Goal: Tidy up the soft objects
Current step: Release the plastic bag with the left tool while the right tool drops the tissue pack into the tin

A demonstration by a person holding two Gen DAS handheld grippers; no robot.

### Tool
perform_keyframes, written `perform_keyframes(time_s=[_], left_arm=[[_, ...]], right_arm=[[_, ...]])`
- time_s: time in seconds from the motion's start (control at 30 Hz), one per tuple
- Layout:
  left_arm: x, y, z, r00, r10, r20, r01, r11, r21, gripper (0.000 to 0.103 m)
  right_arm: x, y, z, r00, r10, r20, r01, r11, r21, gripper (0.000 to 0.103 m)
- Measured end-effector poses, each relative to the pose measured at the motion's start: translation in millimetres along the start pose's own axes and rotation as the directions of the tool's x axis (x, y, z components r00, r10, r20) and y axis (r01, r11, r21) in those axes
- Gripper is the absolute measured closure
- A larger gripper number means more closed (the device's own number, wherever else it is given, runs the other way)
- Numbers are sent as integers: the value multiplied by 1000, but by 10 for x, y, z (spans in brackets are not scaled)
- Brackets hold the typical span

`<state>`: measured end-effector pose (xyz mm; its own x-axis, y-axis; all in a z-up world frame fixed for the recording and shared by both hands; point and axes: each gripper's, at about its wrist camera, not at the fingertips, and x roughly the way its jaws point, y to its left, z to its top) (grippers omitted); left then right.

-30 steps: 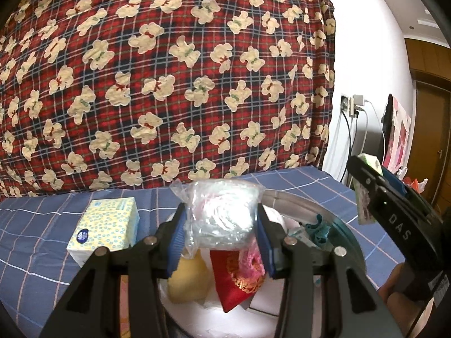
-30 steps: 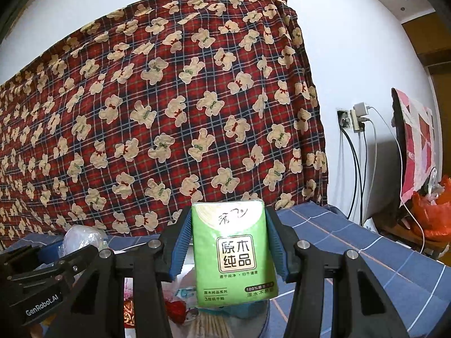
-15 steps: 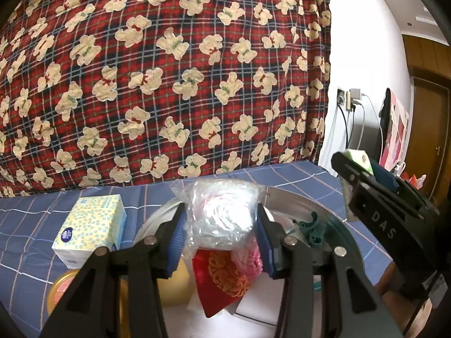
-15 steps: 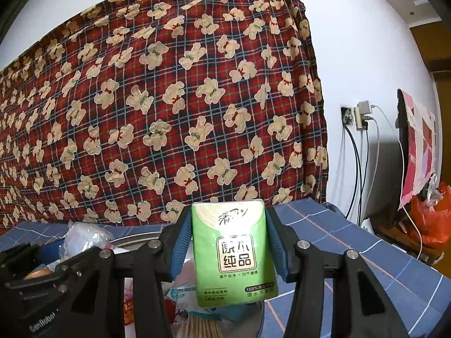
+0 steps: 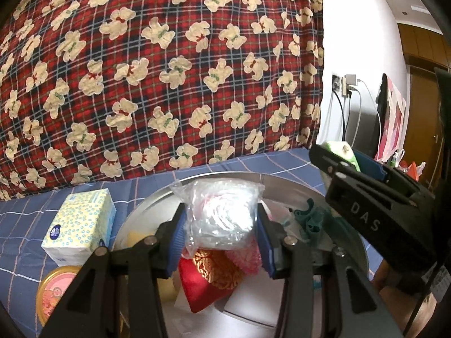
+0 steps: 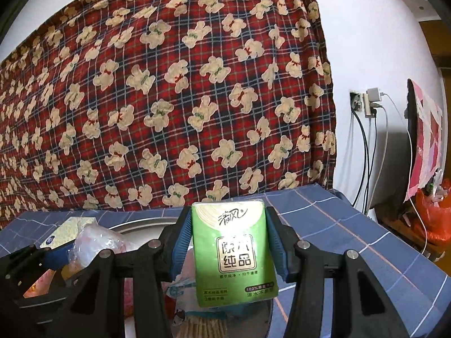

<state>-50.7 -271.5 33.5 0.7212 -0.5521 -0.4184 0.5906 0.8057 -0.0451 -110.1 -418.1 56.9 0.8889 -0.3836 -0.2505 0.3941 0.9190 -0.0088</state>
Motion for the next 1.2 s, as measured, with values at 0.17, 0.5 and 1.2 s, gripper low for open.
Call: perform_keyframes(time_s=[0.17, 0.5, 1.2], left_arm=[[74, 9, -26, 999, -7, -33, 7, 1000, -7, 58], [68, 62, -42, 998, 45, -48, -45, 999, 5, 58], [110, 36, -79, 992, 107, -71, -104, 993, 57, 58]], right_arm=[[59, 11, -2, 1000, 1, -23, -2, 1000, -15, 50], [127, 96, -57, 997, 22, -79, -26, 998, -57, 50], [50, 322, -85, 996, 53, -74, -65, 985, -160, 49]])
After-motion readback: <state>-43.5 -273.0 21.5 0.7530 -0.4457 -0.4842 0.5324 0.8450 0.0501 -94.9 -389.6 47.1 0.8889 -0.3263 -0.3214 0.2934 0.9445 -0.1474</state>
